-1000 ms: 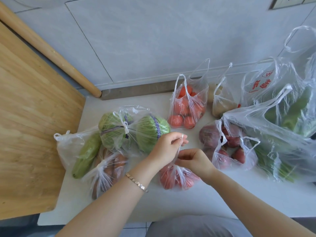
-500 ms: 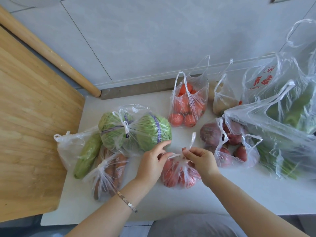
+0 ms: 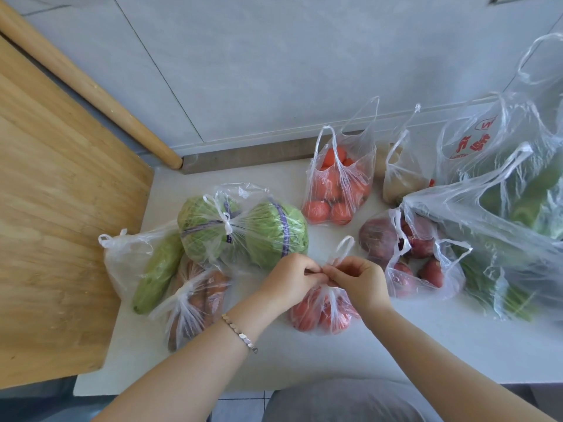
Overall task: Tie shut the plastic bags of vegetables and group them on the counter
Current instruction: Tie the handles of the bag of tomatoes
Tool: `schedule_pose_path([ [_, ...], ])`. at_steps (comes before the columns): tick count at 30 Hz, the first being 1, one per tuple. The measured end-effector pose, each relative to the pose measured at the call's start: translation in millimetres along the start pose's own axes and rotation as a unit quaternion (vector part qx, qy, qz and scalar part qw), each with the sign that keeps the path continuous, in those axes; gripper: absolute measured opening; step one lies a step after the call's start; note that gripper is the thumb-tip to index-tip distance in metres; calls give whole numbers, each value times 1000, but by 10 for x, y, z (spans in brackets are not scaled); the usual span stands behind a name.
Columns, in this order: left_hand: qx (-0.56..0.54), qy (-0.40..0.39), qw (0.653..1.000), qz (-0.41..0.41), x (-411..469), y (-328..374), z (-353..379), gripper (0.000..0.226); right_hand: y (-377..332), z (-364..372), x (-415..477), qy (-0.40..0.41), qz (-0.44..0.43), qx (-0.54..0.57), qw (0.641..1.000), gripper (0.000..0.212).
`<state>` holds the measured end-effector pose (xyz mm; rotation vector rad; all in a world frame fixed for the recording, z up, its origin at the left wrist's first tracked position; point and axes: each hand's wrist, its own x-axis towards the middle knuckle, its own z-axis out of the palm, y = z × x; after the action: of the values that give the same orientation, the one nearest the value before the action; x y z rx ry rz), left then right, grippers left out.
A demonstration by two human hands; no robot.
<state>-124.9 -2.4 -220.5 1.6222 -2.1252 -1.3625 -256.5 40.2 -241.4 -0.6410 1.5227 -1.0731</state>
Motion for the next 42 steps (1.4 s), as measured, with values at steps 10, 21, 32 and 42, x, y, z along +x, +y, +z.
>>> schedule_pose_path([
  [10, -23, -26, 997, -65, 54, -18, 29, 28, 60, -29, -58, -21, -159, -210, 965, 19],
  [21, -26, -72, 994, -77, 36, 9, -52, 25, -58, -17, 15, -113, -266, -462, 838, 23],
  [32, -41, -32, 996, -66, -37, -9, 42, 17, -14, -57, 59, -76, -209, -371, 902, 15],
  [42, 136, 34, 989, 50, -60, -55, 39, 20, -96, -151, 102, -147, 107, -101, 978, 20],
])
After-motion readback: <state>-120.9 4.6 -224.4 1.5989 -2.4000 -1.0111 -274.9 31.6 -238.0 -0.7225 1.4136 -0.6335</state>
